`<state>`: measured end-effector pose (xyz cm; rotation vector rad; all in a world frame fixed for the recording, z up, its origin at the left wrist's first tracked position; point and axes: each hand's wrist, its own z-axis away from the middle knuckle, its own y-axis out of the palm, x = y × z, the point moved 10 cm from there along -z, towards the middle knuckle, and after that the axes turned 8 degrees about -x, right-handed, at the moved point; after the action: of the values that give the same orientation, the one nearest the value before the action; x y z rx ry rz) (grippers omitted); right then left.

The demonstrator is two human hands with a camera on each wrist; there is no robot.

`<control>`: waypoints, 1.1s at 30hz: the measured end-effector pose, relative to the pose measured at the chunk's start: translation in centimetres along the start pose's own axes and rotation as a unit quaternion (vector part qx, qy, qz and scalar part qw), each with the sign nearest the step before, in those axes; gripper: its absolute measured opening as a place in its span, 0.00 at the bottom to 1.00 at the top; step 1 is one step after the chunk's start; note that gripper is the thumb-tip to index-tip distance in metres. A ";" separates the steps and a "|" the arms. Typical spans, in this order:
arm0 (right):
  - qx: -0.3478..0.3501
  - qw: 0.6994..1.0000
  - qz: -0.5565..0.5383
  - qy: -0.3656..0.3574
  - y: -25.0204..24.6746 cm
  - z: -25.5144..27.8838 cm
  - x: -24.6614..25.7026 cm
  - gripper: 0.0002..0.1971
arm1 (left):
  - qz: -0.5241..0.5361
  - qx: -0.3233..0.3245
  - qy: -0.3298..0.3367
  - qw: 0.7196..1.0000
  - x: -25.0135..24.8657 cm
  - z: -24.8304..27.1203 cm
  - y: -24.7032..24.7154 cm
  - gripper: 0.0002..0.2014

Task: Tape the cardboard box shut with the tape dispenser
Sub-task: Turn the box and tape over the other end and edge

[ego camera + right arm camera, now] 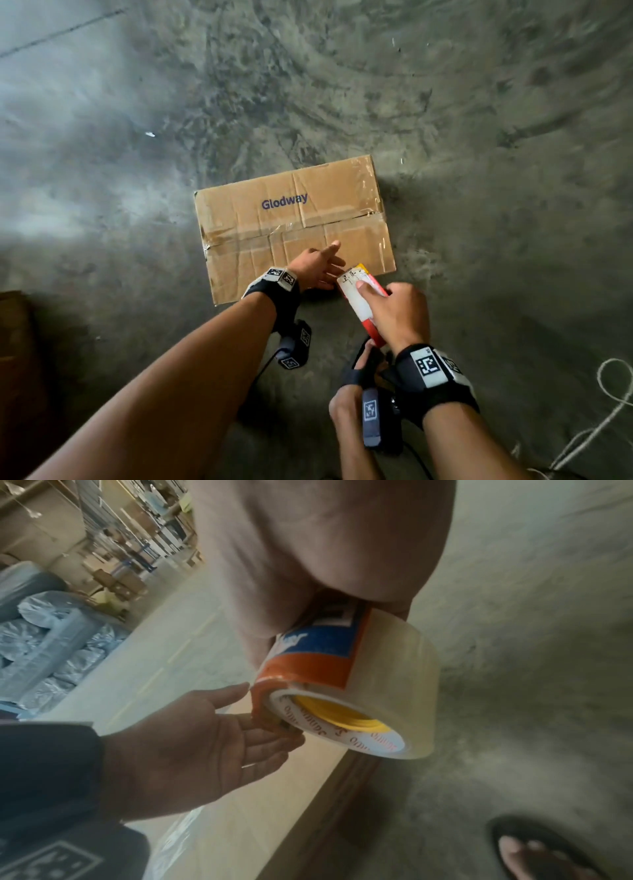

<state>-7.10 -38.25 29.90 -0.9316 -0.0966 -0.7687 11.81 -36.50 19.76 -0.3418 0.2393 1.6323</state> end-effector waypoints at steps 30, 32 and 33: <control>-0.003 0.994 -0.042 -0.098 22.8 14.6 20.4 0.27 | -0.070 -0.042 0.102 0.991 5.0 2.5 -34.7 0.13; -0.004 0.994 -0.055 -0.094 23.1 13.8 19.7 0.27 | -0.094 -0.031 0.101 0.990 4.1 1.8 -34.4 0.08; -0.008 0.994 -0.057 -0.095 23.2 13.6 19.6 0.27 | -0.092 -0.024 0.098 0.991 3.8 1.6 -34.2 0.06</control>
<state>25.29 -30.65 29.92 -1.0200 -0.3134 -0.7850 45.49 -29.25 21.52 -0.5471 0.3073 1.4246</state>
